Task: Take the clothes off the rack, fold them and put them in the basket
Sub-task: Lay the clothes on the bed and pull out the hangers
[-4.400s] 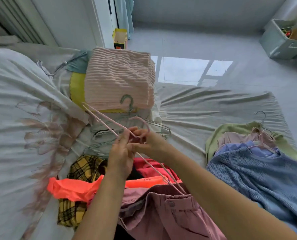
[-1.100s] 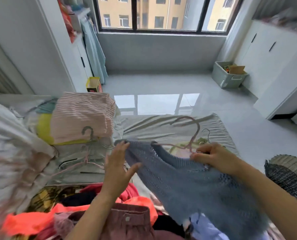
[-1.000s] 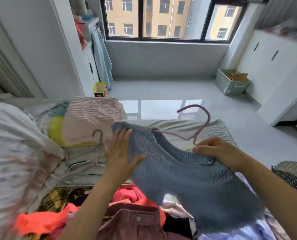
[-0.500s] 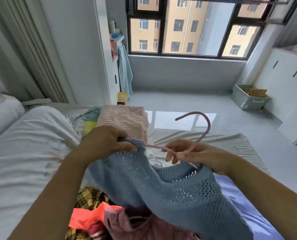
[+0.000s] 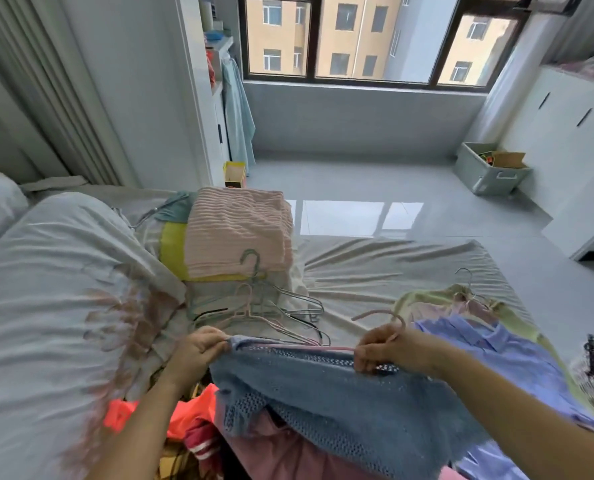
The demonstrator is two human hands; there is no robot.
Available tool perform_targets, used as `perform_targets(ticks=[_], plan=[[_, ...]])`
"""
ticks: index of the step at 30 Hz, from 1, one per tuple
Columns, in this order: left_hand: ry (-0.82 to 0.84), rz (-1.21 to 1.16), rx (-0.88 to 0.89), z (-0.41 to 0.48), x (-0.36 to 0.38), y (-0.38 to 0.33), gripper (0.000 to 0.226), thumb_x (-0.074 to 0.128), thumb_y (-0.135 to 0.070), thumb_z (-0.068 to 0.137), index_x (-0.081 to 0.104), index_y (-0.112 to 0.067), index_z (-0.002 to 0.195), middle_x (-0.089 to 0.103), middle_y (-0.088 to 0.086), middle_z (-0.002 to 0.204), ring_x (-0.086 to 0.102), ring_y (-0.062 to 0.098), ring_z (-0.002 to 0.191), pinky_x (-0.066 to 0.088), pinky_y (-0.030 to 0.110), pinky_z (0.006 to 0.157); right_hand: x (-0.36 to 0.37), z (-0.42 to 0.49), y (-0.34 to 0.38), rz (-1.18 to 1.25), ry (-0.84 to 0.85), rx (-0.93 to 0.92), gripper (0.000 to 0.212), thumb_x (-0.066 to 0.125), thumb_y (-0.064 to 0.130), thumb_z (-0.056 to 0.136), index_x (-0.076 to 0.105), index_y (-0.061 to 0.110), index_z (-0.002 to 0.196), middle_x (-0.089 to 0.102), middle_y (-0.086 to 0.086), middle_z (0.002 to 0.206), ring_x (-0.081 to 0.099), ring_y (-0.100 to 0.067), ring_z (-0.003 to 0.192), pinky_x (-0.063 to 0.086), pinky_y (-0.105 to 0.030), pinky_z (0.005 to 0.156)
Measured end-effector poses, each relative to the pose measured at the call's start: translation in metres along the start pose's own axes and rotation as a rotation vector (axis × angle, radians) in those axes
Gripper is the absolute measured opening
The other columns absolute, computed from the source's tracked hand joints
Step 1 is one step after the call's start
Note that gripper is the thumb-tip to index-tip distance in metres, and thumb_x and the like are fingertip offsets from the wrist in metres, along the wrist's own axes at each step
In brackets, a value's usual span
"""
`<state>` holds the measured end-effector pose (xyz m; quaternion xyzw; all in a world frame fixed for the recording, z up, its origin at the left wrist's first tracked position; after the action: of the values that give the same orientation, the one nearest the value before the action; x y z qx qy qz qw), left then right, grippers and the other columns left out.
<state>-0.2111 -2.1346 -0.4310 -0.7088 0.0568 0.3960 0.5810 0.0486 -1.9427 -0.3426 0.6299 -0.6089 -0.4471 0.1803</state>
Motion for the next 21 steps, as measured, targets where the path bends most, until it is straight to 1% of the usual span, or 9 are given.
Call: perform_targets(ticks=[2, 4, 7, 8, 10, 12, 14, 17, 21], plan=[[-0.03, 0.027, -0.136, -0.013, 0.002, 0.032, 0.023, 0.065, -0.016, 0.082, 0.065, -0.029, 0.064, 0.058, -0.005, 0.07, 0.054, -0.006, 0.07, 0.037, 0.008, 0.067, -0.014, -0.009, -0.012, 0.0, -0.067, -0.032, 0.018, 0.072, 0.039, 0.078, 0.072, 0.021, 0.076, 0.067, 0.006, 0.078, 0.059, -0.002, 0.075, 0.043, -0.016, 0.073], [0.068, 0.035, -0.279, -0.023, 0.016, 0.05, 0.029, 0.067, -0.026, 0.081, 0.062, -0.022, 0.052, 0.055, -0.007, 0.059, 0.051, -0.006, 0.057, 0.035, 0.016, 0.06, -0.021, -0.013, -0.026, 0.224, -0.058, -0.077, 0.04, 0.08, 0.049, 0.062, 0.075, 0.014, 0.081, 0.07, -0.004, 0.092, 0.063, -0.013, 0.089, 0.048, -0.022, 0.08], [0.205, 0.081, -0.257, -0.024, 0.048, 0.034, 0.032, 0.057, -0.043, 0.078, 0.057, -0.026, 0.052, 0.056, -0.014, 0.055, 0.051, -0.013, 0.064, 0.032, 0.013, 0.06, -0.017, -0.008, -0.032, 0.532, -0.039, -0.103, 0.065, 0.09, 0.049, 0.042, 0.075, 0.002, 0.083, 0.07, -0.012, 0.088, 0.065, -0.018, 0.083, 0.052, -0.023, 0.071], [0.249, 0.063, -0.215, -0.021, 0.061, 0.024, 0.031, 0.054, -0.048, 0.075, 0.06, -0.023, 0.057, 0.056, -0.016, 0.058, 0.051, -0.012, 0.066, 0.032, 0.013, 0.061, -0.014, -0.004, -0.031, 0.558, -0.052, -0.113, 0.065, 0.09, 0.05, 0.042, 0.075, 0.002, 0.082, 0.07, -0.011, 0.086, 0.065, -0.017, 0.08, 0.052, -0.022, 0.069], [0.355, 0.046, -0.183, -0.016, 0.082, 0.008, 0.016, 0.06, -0.032, 0.08, 0.061, -0.019, 0.07, 0.052, -0.012, 0.061, 0.048, -0.004, 0.063, 0.034, 0.016, 0.063, -0.012, 0.002, -0.021, 0.544, -0.097, -0.141, 0.054, 0.086, 0.051, 0.051, 0.075, 0.006, 0.08, 0.07, -0.007, 0.083, 0.063, -0.014, 0.077, 0.051, -0.02, 0.067], [0.432, 0.109, -0.181, -0.011, 0.097, 0.006, 0.014, 0.06, -0.014, 0.085, 0.056, -0.021, 0.074, 0.049, -0.007, 0.066, 0.046, 0.003, 0.068, 0.035, 0.022, 0.065, -0.014, 0.005, -0.009, 0.47, -0.166, -0.167, 0.025, 0.074, 0.037, 0.072, 0.075, 0.013, 0.079, 0.072, 0.0, 0.083, 0.063, -0.009, 0.079, 0.049, -0.016, 0.069], [0.516, 0.27, -0.177, -0.013, 0.106, 0.01, 0.008, 0.055, -0.013, 0.085, 0.062, -0.016, 0.082, 0.053, -0.001, 0.068, 0.056, 0.016, 0.078, 0.032, 0.023, 0.066, -0.018, 0.009, 0.005, 0.383, -0.215, -0.233, 0.012, 0.063, 0.022, 0.08, 0.074, 0.017, 0.081, 0.073, 0.006, 0.082, 0.064, -0.003, 0.079, 0.047, -0.012, 0.07], [0.706, 0.448, -0.203, -0.027, 0.121, 0.008, 0.02, 0.052, -0.017, 0.085, 0.065, -0.004, 0.094, 0.061, 0.021, 0.096, 0.059, 0.031, 0.101, 0.03, 0.024, 0.065, -0.026, 0.017, 0.021, 0.459, -0.225, -0.327, 0.013, 0.069, 0.03, 0.075, 0.077, 0.02, 0.077, 0.073, 0.007, 0.08, 0.064, -0.001, 0.074, 0.046, -0.013, 0.066], [0.909, 0.676, -0.201, -0.048, 0.132, 0.0, 0.02, 0.055, -0.019, 0.082, 0.066, -0.008, 0.095, 0.065, 0.015, 0.098, 0.061, 0.028, 0.099, 0.044, 0.032, 0.075, -0.047, 0.028, 0.035, 0.886, -0.194, -0.458, 0.044, 0.088, 0.043, 0.05, 0.077, 0.014, 0.081, 0.071, 0.0, 0.079, 0.065, -0.008, 0.069, 0.052, -0.017, 0.061]])
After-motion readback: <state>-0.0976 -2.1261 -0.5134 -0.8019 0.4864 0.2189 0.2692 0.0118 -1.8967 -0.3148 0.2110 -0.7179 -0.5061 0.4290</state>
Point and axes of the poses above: each hand's wrist, its own z-axis towards the middle knuckle, its own x-axis out of the palm, y = z × x, the point moved 4 cm from there along z, towards the middle knuckle
